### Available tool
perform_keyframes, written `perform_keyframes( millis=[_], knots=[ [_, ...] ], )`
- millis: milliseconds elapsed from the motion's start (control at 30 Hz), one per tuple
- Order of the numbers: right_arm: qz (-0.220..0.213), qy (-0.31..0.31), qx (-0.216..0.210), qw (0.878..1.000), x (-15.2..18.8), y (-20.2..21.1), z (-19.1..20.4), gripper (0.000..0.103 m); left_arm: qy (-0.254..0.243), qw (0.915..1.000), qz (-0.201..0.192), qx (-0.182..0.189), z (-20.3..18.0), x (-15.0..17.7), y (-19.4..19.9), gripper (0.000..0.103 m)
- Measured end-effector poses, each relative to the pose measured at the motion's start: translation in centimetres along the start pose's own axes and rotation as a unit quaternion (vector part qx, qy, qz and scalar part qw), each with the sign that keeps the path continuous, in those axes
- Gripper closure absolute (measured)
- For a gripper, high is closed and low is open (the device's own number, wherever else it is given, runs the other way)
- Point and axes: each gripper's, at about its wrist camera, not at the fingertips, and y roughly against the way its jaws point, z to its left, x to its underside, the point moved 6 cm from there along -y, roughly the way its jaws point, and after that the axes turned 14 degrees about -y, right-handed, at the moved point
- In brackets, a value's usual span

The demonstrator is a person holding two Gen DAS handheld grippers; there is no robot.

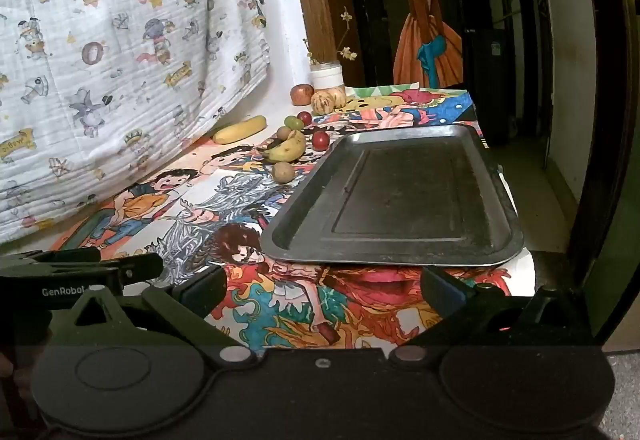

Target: Organize fruits

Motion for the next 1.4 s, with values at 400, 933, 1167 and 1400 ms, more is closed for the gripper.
perform_keyframes(
  millis=[400,933,1167,1400],
  knots=[
    [0.004,-0.001,0.002,1.0,0.02,-0.07,-0.02,0.0,-0.002,1.0,0.002,-0.001,0.0,0.03,-0.02,0.0],
    [0.008,-0.003,0.001,1.0,0.06,-0.19,-0.02,0.0,-0.003,1.0,0.002,-0.001,-0.21,-0.08,-0.17,0.0],
    [0.009,-0.003,0.001,1.0,0.05,-0.25,-0.02,0.0,-0.004,1.0,0.003,-0.001,-0.2,-0.06,-0.16,0.0],
    [0.01,-0.004,0.001,1.0,0.07,-0.25,0.02,0.0,-0.004,1.0,0.003,-0.001,-0.21,-0.06,-0.17,0.0]
  ],
)
